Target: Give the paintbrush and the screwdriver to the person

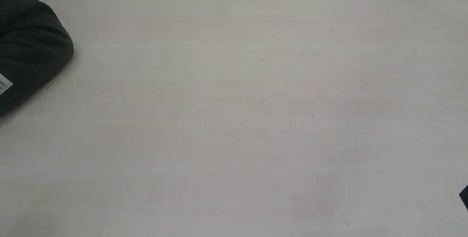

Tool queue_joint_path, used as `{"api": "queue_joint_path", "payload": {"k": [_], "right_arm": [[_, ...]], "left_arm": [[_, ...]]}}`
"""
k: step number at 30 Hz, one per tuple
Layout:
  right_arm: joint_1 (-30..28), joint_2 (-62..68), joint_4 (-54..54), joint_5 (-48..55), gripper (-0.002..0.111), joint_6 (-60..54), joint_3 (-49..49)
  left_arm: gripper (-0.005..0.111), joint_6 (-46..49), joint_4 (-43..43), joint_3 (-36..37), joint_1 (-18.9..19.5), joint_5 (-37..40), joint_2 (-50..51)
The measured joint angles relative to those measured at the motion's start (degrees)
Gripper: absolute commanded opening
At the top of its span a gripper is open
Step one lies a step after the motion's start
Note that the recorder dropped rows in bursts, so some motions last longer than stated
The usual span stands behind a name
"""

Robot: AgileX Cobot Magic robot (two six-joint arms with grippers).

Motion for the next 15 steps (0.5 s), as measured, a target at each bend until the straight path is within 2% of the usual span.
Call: {"api": "queue_joint_path", "payload": {"k": [6, 15], "right_arm": [[-4.57, 0.00, 0.00, 2.63, 0.004, -0.11, 0.00], [-5.14, 0.00, 0.00, 4.85, 0.004, -0.51, 0.00]], "left_arm": [[0.000, 0.00, 0.00, 0.00, 0.00, 0.00, 0.00], [0.000, 0.00, 0.00, 0.00, 0.00, 0.00, 0.00]]}}
